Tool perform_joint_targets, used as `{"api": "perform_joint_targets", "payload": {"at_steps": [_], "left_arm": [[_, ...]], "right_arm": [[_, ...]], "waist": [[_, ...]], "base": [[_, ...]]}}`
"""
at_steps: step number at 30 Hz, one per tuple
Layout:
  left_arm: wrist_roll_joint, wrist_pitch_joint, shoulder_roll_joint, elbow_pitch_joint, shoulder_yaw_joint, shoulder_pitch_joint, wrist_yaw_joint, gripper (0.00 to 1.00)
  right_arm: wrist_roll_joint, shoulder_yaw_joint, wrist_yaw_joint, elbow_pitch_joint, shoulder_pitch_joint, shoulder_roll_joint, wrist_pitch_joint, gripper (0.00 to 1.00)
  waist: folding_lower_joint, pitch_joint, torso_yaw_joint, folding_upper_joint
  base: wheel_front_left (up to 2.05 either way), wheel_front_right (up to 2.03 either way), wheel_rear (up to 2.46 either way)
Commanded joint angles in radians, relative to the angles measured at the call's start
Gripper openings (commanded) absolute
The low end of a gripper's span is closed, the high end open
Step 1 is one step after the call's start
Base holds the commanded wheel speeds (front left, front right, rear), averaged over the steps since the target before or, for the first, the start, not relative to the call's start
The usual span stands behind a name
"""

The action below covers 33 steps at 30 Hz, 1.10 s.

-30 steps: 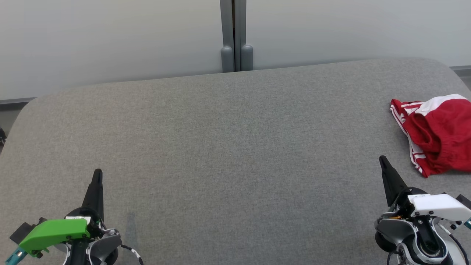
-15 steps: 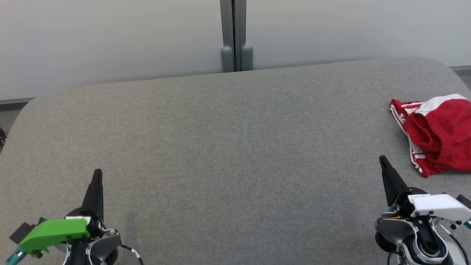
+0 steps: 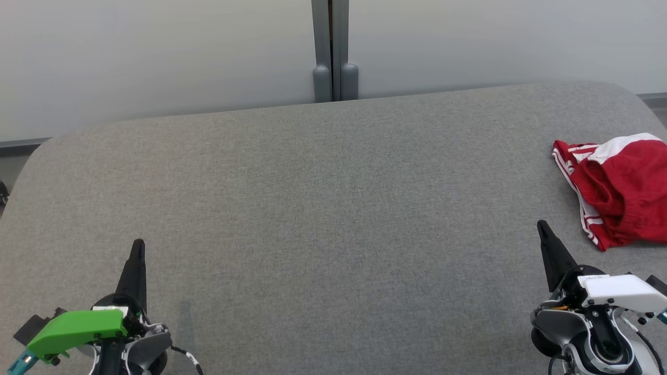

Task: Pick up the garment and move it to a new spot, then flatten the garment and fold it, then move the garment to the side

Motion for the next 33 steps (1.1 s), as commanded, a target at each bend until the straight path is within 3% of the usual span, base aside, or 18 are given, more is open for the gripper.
{"api": "perform_joint_targets", "payload": {"at_steps": [1, 33], "left_arm": [[-0.003, 0.005, 0.005, -0.002, 0.003, -0.011, -0.005, 0.0], [-0.002, 0.005, 0.004, -0.002, 0.003, -0.011, -0.005, 0.0]], "right_arm": [[-0.001, -0.002, 0.0, -0.005, -0.006, -0.001, 0.002, 0.0], [-0.003, -0.003, 0.0, -0.005, -0.006, 0.0, 0.004, 0.0]], "waist": [[0.0, 0.0, 0.0, 0.0], [0.0, 0.0, 0.0, 0.0]], "base": [[0.0, 0.0, 0.0], [0.0, 0.0, 0.0]]}}
